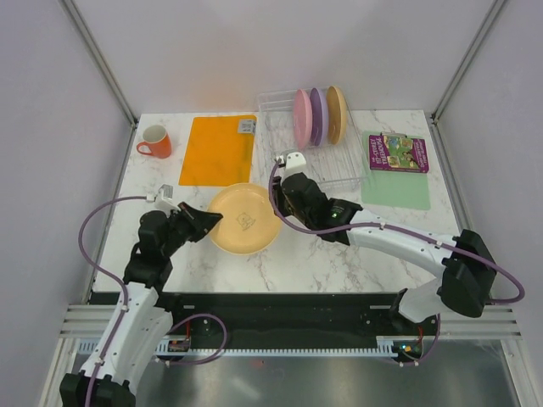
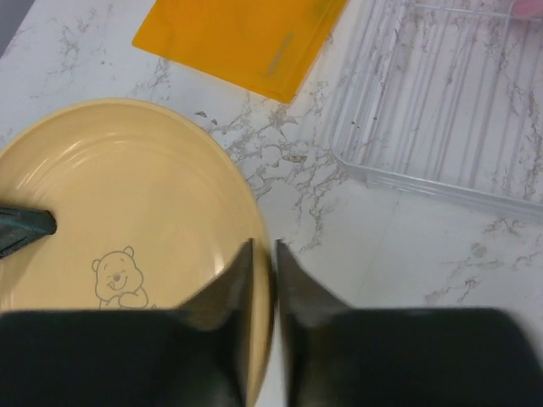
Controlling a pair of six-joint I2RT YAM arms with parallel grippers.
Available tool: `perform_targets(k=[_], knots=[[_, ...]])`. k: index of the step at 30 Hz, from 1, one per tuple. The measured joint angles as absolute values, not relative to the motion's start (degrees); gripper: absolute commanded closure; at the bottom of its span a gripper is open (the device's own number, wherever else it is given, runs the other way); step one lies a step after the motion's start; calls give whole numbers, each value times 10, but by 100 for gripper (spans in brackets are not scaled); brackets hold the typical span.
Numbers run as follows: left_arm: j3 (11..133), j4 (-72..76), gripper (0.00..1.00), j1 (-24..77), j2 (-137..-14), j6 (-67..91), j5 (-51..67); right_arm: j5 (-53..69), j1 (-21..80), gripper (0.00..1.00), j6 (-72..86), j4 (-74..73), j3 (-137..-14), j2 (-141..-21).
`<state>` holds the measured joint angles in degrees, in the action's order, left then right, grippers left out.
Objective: Unload the plates from the dish rack
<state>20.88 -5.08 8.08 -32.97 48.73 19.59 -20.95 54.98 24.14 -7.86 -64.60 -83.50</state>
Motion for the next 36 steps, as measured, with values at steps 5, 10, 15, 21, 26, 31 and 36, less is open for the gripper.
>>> perform_targets(k=[5, 10, 15, 21, 26, 31, 36], knots=[[260, -156, 98, 85, -343, 463, 137, -262, 553, 37, 235, -90, -641, -820], [294, -215, 98, 85, -388, 444, 88, -334, 547, 35, 215, -104, -623, -747], [263, -223, 98, 85, -421, 444, 87, -375, 522, 34, 201, -112, -616, -696], [201, -225, 98, 85, -413, 444, 68, -380, 482, 33, 191, -123, -604, -694], [163, -207, 98, 85, -375, 447, 19, -358, 450, 33, 188, -130, -604, -711], [159, -192, 82, 85, -364, 447, -32, -343, 431, 31, 185, -134, -604, -724], [162, -174, 37, 85, -399, 451, -46, -333, 417, 27, 176, -135, -605, -743]])
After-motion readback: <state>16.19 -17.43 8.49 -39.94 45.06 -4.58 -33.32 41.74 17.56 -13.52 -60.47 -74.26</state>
